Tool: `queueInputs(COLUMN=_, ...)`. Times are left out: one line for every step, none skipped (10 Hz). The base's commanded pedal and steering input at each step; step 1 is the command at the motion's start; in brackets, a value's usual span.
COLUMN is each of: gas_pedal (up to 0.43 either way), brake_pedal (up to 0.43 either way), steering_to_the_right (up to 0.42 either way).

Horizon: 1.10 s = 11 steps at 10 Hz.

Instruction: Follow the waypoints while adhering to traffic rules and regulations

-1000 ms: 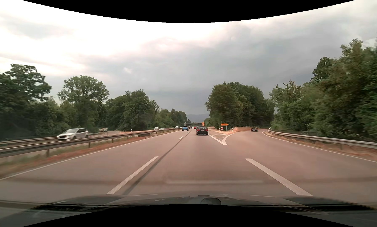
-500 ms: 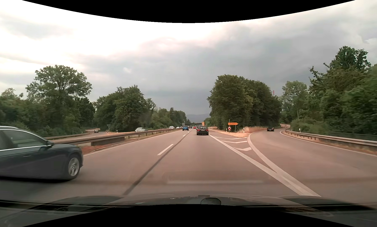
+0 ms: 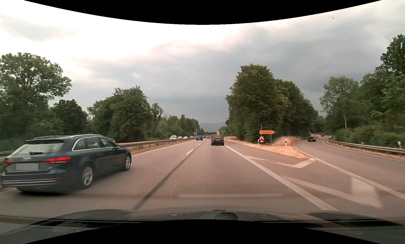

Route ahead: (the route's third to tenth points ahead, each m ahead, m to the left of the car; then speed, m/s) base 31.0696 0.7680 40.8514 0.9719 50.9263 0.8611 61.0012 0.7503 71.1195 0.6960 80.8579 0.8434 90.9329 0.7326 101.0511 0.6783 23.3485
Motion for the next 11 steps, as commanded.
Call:
queueInputs(gas_pedal=0.067, brake_pedal=0.000, steering_to_the_right=0.001)
queueInputs(gas_pedal=0.067, brake_pedal=0.000, steering_to_the_right=0.000)
queueInputs(gas_pedal=0.067, brake_pedal=0.000, steering_to_the_right=0.000)
queueInputs(gas_pedal=0.067, brake_pedal=0.000, steering_to_the_right=0.000)
queueInputs(gas_pedal=0.067, brake_pedal=0.000, steering_to_the_right=0.000)
queueInputs(gas_pedal=0.067, brake_pedal=0.000, steering_to_the_right=-0.001)
queueInputs(gas_pedal=0.067, brake_pedal=0.000, steering_to_the_right=0.000)
queueInputs(gas_pedal=0.067, brake_pedal=0.000, steering_to_the_right=0.000)
queueInputs(gas_pedal=0.087, brake_pedal=0.000, steering_to_the_right=0.000)
queueInputs(gas_pedal=0.087, brake_pedal=0.000, steering_to_the_right=0.000)
queueInputs(gas_pedal=0.098, brake_pedal=0.000, steering_to_the_right=0.000)
